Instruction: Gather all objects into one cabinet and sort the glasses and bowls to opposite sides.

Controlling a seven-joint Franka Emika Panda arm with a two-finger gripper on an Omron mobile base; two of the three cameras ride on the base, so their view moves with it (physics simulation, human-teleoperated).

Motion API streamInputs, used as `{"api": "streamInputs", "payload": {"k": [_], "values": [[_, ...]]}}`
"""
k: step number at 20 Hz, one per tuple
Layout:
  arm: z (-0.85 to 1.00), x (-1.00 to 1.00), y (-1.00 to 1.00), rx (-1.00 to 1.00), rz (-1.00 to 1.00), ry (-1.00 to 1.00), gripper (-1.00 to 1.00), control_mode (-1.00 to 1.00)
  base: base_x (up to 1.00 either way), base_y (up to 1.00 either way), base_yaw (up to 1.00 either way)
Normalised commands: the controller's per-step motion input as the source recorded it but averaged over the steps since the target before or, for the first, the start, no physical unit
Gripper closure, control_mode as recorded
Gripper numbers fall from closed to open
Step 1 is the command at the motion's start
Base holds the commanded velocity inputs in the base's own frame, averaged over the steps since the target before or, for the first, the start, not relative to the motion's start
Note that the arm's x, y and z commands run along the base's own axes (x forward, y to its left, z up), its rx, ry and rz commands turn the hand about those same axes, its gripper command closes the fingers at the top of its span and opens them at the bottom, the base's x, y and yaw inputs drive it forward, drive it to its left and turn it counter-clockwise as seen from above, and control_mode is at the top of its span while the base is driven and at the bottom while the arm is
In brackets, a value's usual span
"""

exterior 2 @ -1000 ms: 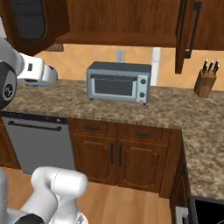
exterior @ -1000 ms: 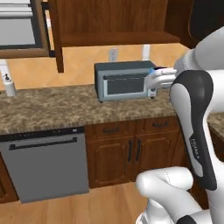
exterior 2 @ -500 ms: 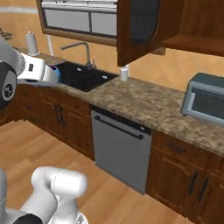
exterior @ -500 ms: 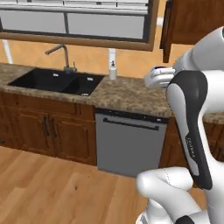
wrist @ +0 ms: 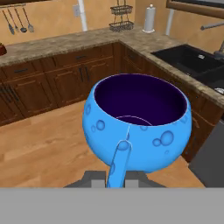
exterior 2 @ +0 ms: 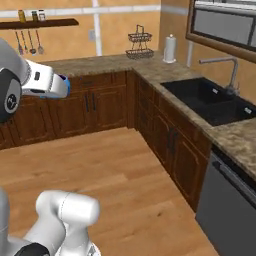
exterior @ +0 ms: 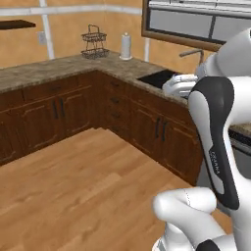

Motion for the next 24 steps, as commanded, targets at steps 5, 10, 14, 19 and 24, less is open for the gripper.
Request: {"api": "streamInputs", "payload": {"k": [5, 10, 14, 19, 24], "values": [[0.0, 0.0, 0.0, 0.0, 0.0, 0.0, 1.0, 1.0, 0.0, 0.94, 0.81], [0.0, 0.0, 0.0, 0.0, 0.0, 0.0, 1.0, 1.0, 0.08, 1.0, 0.58], [0.0, 0.0, 0.0, 0.0, 0.0, 0.0, 1.0, 1.0, 0.51, 1.0, 0.32], [0.0, 0.0, 0.0, 0.0, 0.0, 0.0, 1.0, 1.0, 0.68, 1.0, 0.25], [0.0, 0.0, 0.0, 0.0, 0.0, 0.0, 1.0, 1.0, 0.8, 1.0, 0.22]]}}
